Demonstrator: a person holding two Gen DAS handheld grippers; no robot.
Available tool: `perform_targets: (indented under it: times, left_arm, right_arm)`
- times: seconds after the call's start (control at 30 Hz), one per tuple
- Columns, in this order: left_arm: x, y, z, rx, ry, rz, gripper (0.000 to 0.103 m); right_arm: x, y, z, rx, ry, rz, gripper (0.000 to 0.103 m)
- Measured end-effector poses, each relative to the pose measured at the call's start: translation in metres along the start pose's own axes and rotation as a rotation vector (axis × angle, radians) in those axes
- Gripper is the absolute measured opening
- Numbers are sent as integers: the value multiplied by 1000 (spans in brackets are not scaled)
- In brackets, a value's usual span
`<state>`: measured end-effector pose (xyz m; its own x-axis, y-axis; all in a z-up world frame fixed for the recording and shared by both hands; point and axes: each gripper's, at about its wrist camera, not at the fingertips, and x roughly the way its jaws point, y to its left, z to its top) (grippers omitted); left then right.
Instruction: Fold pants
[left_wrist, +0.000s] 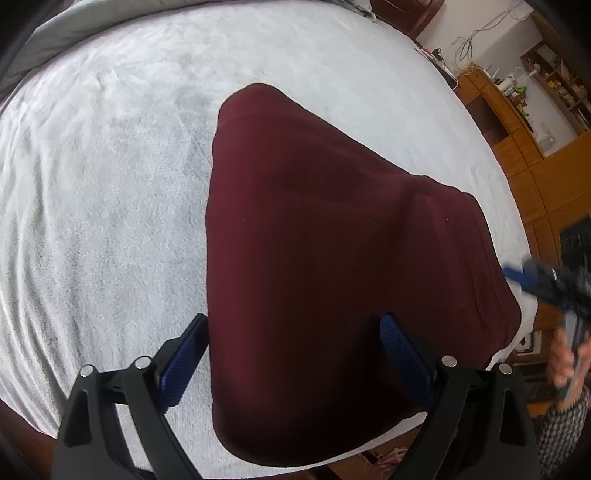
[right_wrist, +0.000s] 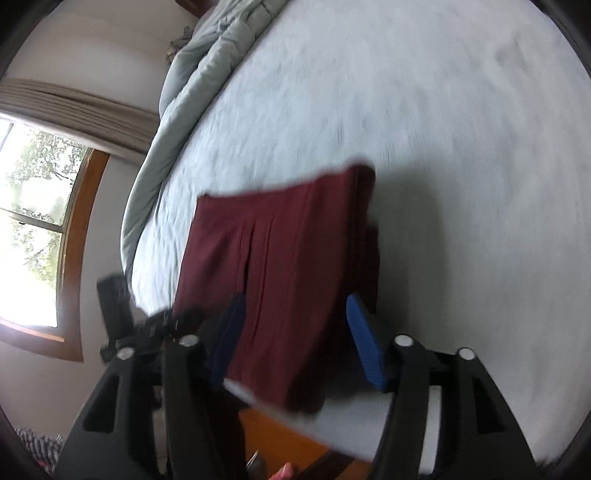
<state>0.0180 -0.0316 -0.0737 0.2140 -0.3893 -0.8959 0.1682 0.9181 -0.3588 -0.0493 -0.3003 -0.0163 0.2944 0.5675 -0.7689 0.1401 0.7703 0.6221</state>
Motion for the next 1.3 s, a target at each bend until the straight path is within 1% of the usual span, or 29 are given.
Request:
perform_targets:
  times: [0.1, 0.13, 0.17, 0.2, 0.27, 0.33, 0.37, 0.4, 0.47, 0.5, 0.57, 0.6, 0.63, 0.7, 0.73, 0.8, 0.87, 0.9, 0.93, 0.97, 1.0, 1.03, 1.07, 1.1, 1.13, 1.17, 1.23, 1.3]
  left_arm:
    - [1, 8, 0, -30, 3, -13, 94]
    - [1, 11, -4, -39, 3, -18, 94]
    - [0, 15, -7, -48, 5, -24, 94]
    - [1, 18, -8, -54, 9, -28, 94]
    - [3, 19, -9, -61, 17, -27, 94]
    - [3, 21, -10, -70, 21, -28, 94]
    - [2, 19, -11, -71, 20, -30, 94]
    - [-1, 19, -11, -70, 17, -36, 94]
    - [-3, 15, -11, -67, 7, -48, 97]
    - [-3, 15, -13, -62, 6, -45, 97]
    - [2, 15, -14, -48, 15, -30, 97]
    - [6, 16, -16, -49, 27, -34, 97]
    - [9, 16, -15, -61, 35, -43, 97]
    - [8, 19, -15, -80, 37, -67, 97]
    - [5, 22, -15, -87, 37, -95, 97]
    - [2, 37, -13, -124, 49, -159, 97]
    - [7, 56, -9, -198, 77, -252, 96]
    - [10, 61, -7, -215, 87, -277, 95]
    - [15, 67, -7, -236, 94, -294, 89]
    - [18, 69, -8, -235, 97, -297, 76]
    - [18, 69, -8, -225, 98, -286, 74]
    - [16, 66, -9, -203, 94, -272, 68]
    - [12, 64, -10, -187, 87, -263, 60]
    - [10, 62, -11, -184, 80, -258, 56]
    - [7, 64, -13, -193, 70, -264, 47]
    - [4, 63, -13, -202, 57, -277, 41]
    - [-8, 71, -14, -213, 31, -305, 38]
    - [-5, 77, -21, -212, 29, -309, 38]
  right_arm:
    - [6, -4, -31, 38, 57, 8, 66]
    - [7, -4, -38, 46, 65, 25, 64]
    - [9, -4, -43, 51, 74, 51, 56]
    - [13, -4, -47, 61, 88, 83, 54]
    - [20, 1, -51, 36, 91, 36, 36]
    - [17, 6, -50, 32, 90, 53, 28]
    - [8, 11, -48, 20, 74, 64, 26]
    - [5, 16, -43, 10, 60, 60, 26]
    - [-7, 26, -40, -31, 38, 9, 25]
    - [-5, 30, -40, -59, 46, -45, 25]
    - [15, 22, -44, -52, 101, -107, 26]
    - [24, 17, -46, -43, 119, -112, 27]
    - [27, 12, -47, -42, 123, -103, 30]
    - [23, 10, -46, -34, 107, -67, 35]
    - [18, 10, -46, -32, 97, -43, 39]
    - [14, 7, -46, -42, 93, -37, 39]
    - [15, 1, -49, -34, 103, -32, 41]
    - [16, -2, -48, -21, 106, -27, 41]
    - [17, -4, -48, -11, 107, -20, 42]
    - [16, -5, -48, -6, 102, -16, 42]
    - [12, -6, -48, -7, 96, -12, 42]
    - [11, -4, -49, -11, 90, -9, 42]
    - [12, -1, -49, -15, 90, -8, 42]
    - [13, 3, -50, -15, 90, -3, 42]
    - [13, 6, -51, -14, 92, 7, 42]
    - [14, 9, -51, -20, 95, 9, 42]
    - [16, 20, -51, -43, 95, -13, 41]
    - [20, 21, -50, -35, 106, -40, 41]
